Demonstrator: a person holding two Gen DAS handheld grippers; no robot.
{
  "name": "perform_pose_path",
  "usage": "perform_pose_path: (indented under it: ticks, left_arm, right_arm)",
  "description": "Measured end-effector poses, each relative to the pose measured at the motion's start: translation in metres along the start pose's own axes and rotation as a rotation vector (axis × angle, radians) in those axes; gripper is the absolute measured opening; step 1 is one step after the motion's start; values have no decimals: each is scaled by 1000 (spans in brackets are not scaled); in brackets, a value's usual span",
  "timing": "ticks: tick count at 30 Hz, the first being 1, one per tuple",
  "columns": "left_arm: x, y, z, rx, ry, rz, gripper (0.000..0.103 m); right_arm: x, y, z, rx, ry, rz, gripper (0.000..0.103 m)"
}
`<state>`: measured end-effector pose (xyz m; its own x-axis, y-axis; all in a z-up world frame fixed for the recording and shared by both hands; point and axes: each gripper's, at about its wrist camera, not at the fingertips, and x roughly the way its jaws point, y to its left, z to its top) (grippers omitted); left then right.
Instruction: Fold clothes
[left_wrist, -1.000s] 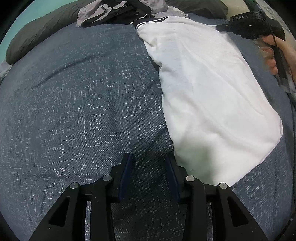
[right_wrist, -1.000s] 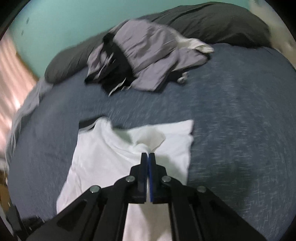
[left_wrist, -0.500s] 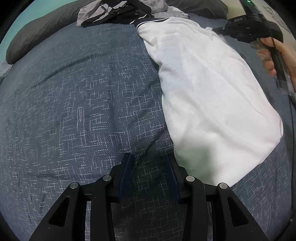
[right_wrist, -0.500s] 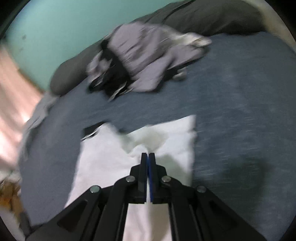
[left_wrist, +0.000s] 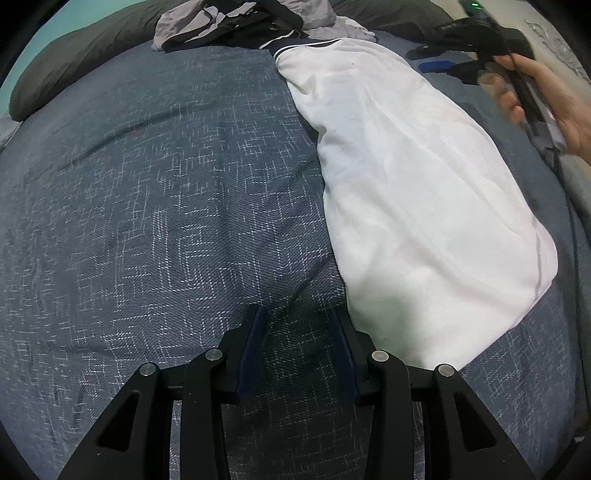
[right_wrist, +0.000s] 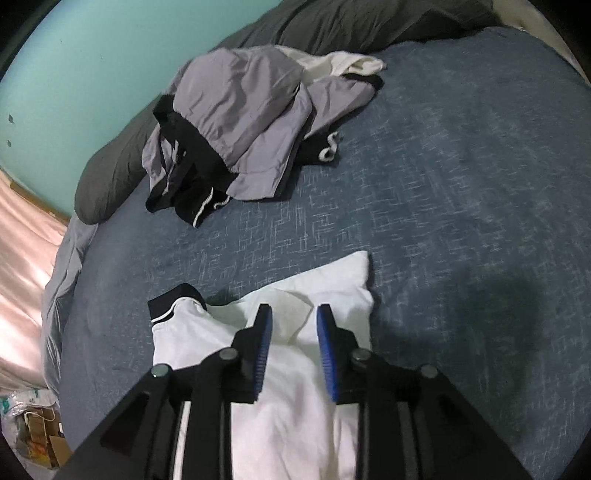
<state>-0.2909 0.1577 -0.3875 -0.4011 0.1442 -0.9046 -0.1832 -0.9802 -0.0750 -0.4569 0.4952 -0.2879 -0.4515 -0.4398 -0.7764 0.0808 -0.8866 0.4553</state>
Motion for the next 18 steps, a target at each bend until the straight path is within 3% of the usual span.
perform_pose_path:
  ticks: [6, 10, 11, 12, 13, 18]
  left_arm:
    - [3, 5, -2, 0, -2, -14, 41]
    - [3, 6, -5, 0, -5, -15, 41]
    - [2, 5, -6, 0, -6, -14, 41]
    - [2, 6, -6, 0, -6, -13, 41]
    - [2, 6, -6, 0, -7, -13, 41]
    - [-15, -9, -20, -3, -7, -14, 41]
  right_arm:
    - [34, 9, 2, -8, 92, -35, 29]
    - [40, 12, 1, -12, 90, -24, 29]
    - [39, 14, 1, -27, 82, -23, 24]
    - [38, 17, 1, -43, 74, -22, 10]
    - [37, 20, 1, -58, 66, -21, 6]
    - [21, 29, 5, -124, -2, -46, 2]
